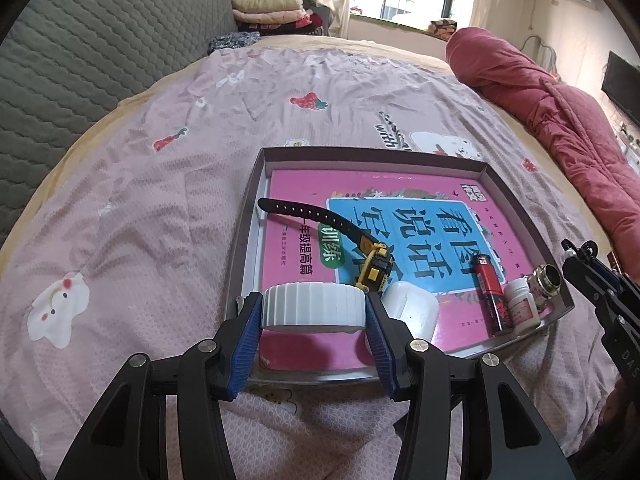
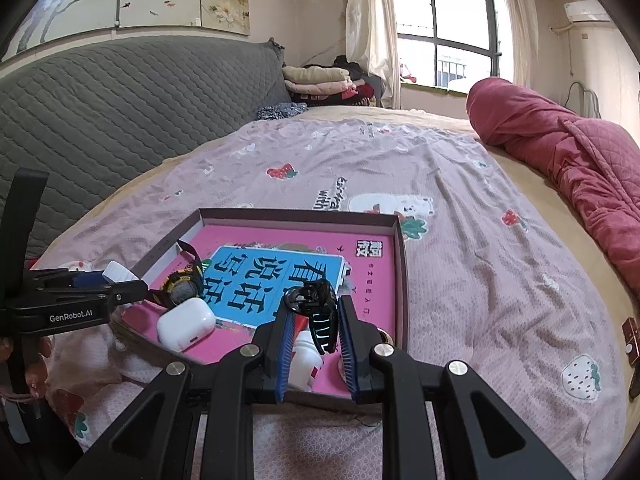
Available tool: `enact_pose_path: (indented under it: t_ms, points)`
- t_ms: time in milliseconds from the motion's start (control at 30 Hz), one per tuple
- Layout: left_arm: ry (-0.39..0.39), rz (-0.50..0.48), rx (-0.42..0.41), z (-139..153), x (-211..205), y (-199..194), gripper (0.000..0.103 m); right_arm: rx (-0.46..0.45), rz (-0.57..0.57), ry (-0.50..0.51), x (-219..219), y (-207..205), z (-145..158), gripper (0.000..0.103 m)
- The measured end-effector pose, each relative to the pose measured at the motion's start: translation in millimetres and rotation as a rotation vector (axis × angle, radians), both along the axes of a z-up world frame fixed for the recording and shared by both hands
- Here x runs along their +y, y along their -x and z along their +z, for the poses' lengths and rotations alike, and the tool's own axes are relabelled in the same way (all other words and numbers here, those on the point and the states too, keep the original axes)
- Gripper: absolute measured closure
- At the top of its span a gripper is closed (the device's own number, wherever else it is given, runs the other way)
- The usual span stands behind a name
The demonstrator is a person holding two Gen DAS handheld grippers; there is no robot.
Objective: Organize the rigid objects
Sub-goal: 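Lower the keys beside the pill bottle and open the right tool while the left tool lowers the lid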
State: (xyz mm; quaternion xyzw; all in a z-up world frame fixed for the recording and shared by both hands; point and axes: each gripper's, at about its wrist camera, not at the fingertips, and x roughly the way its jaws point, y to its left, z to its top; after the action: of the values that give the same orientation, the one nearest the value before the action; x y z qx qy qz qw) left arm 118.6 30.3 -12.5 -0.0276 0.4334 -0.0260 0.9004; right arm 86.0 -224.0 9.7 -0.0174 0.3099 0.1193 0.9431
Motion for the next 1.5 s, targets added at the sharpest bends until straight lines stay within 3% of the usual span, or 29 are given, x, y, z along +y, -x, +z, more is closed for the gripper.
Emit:
enact_pose_path:
  t_ms: [767, 1500]
  points:
    - [0.000, 0.003, 0.040, -22.7, 0.0, -11.2, 0.051, 0.054, 0.016, 0.015, 1.3, -1.5, -19.2, 0.081]
    - [0.002, 0.010, 0.025, -25.2, 2.0, -19.6, 0.051, 0.090, 0.003, 0.030, 11.1, -16.7, -36.8, 0.081]
